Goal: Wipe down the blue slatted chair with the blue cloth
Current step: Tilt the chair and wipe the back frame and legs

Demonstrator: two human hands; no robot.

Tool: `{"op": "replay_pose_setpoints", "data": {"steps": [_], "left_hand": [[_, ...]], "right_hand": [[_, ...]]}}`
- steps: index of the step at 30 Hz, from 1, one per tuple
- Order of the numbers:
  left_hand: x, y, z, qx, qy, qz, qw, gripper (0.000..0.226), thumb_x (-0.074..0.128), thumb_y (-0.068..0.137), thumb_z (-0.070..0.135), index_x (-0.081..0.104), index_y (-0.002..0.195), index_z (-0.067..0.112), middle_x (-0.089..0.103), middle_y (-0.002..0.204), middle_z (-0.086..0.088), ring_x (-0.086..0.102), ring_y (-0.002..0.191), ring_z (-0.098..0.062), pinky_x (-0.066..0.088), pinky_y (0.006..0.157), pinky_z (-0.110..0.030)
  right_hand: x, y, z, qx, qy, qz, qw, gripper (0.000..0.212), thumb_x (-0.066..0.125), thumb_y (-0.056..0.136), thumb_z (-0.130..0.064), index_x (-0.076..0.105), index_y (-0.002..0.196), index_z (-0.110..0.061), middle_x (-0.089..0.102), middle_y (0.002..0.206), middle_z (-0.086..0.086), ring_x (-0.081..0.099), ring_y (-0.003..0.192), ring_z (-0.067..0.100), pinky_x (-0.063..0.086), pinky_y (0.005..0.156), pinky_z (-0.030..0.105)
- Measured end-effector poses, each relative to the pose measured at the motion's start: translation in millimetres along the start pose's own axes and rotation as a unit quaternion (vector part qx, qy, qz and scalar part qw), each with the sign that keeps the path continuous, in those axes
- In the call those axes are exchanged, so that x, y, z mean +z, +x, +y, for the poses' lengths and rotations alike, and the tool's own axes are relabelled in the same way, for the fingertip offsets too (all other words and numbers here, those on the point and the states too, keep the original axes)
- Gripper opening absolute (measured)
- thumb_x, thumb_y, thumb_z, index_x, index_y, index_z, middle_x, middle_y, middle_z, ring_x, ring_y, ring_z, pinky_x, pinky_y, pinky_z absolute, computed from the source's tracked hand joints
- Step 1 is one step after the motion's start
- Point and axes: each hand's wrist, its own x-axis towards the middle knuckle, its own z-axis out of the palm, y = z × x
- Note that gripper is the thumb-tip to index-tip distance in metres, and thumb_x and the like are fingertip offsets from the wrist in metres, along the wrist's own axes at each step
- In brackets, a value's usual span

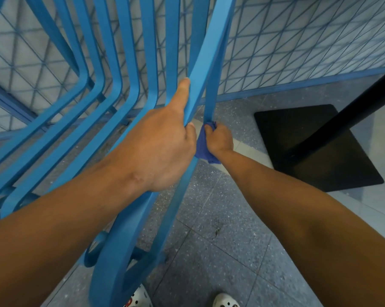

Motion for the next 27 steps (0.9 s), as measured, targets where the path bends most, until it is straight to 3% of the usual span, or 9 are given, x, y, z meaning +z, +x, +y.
{"op": "replay_pose_setpoints", "data": {"steps": [5, 10, 16, 20, 24, 27], "left_hand": [[0, 1, -2, 0.005, 0.003, 0.002, 1.0, 0.07, 0.037, 0.108, 0.031, -0.01, 0.159, 0.041, 0.067, 0.087, -0.004, 0.066, 0.065, -0.017, 0.055, 0.067, -0.037], [3, 2, -3, 0.004, -0.009, 0.002, 1.0, 0.07, 0.038, 0.108, 0.033, -0.008, 0.159, 0.042, 0.064, 0.08, -0.004, 0.057, 0.053, -0.014, 0.047, 0.049, -0.024], [1, 2, -1, -0.003, -0.003, -0.006, 1.0, 0.071, 0.039, 0.108, 0.032, -0.009, 0.159, 0.042, 0.067, 0.09, -0.006, 0.062, 0.061, -0.02, 0.051, 0.054, -0.037], [0, 2, 0, -0.003, -0.001, -0.005, 1.0, 0.071, 0.039, 0.108, 0.029, -0.008, 0.159, 0.041, 0.068, 0.085, -0.008, 0.059, 0.054, -0.019, 0.049, 0.049, -0.034], [1, 2, -1, -0.001, -0.019, 0.0, 1.0, 0.07, 0.039, 0.108, 0.029, -0.007, 0.159, 0.041, 0.066, 0.074, -0.007, 0.054, 0.047, -0.015, 0.045, 0.041, -0.029], [2, 3, -2, -0.003, -0.032, 0.002, 0.999, 0.07, 0.039, 0.108, 0.03, -0.007, 0.159, 0.043, 0.067, 0.077, -0.005, 0.053, 0.045, -0.011, 0.045, 0.042, -0.027]], "right_hand": [[1, 14, -6, -0.007, 0.01, 0.02, 1.0, 0.041, 0.058, 0.098, -0.043, 0.069, 0.109, -0.005, 0.072, 0.106, 0.014, 0.067, 0.095, 0.03, 0.055, 0.084, 0.043], [14, 17, 16, 0.062, 0.026, -0.006, 0.998, 0.042, 0.057, 0.099, -0.041, 0.066, 0.109, -0.001, 0.071, 0.105, 0.017, 0.068, 0.097, 0.033, 0.055, 0.084, 0.04], [11, 1, 16, 0.074, 0.033, -0.02, 0.997, 0.038, 0.055, 0.1, -0.041, 0.066, 0.106, -0.005, 0.07, 0.107, 0.016, 0.066, 0.099, 0.033, 0.049, 0.08, 0.035], [17, -37, 25, 0.056, 0.036, -0.057, 0.996, 0.035, 0.056, 0.097, -0.042, 0.067, 0.102, -0.009, 0.071, 0.103, 0.011, 0.066, 0.094, 0.029, 0.05, 0.077, 0.034], [25, -91, 38, 0.028, 0.046, -0.099, 0.994, 0.029, 0.058, 0.099, -0.037, 0.066, 0.1, -0.009, 0.07, 0.097, 0.008, 0.063, 0.086, 0.023, 0.041, 0.072, 0.028], [28, -97, 39, 0.004, 0.031, -0.098, 0.995, 0.029, 0.058, 0.099, -0.037, 0.065, 0.099, -0.008, 0.07, 0.098, 0.01, 0.064, 0.088, 0.026, 0.047, 0.074, 0.033]]}}
